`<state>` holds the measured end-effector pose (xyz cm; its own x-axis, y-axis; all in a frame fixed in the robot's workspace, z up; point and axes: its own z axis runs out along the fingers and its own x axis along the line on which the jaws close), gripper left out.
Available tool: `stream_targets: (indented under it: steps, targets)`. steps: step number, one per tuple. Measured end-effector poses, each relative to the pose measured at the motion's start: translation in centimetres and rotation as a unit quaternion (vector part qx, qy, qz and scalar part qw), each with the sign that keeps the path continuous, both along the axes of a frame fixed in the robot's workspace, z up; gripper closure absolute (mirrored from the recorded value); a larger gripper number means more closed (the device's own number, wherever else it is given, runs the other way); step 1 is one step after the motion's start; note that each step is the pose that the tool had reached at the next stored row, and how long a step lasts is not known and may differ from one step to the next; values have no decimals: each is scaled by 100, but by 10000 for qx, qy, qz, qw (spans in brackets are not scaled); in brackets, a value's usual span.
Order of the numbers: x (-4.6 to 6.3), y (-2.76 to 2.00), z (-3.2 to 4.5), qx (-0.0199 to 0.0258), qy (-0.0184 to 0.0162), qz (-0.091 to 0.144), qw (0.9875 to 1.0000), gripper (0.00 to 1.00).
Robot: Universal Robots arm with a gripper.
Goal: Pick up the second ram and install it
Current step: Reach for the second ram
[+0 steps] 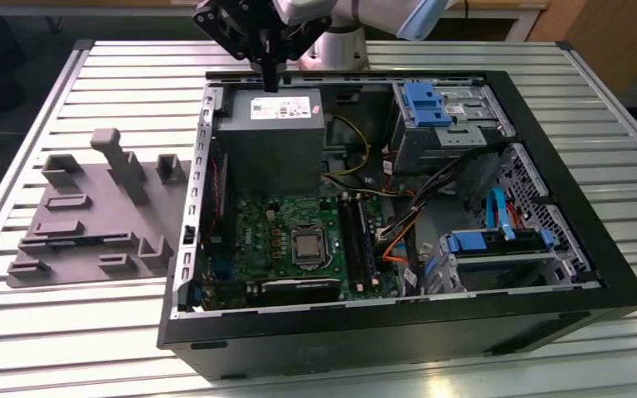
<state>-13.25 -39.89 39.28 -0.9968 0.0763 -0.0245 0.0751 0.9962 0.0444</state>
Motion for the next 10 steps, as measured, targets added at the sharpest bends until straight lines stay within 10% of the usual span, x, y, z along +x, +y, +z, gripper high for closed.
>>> stream_targets:
  steps: [10]
  targets:
    - [-46,0,-4,0,0,0,10000,89]
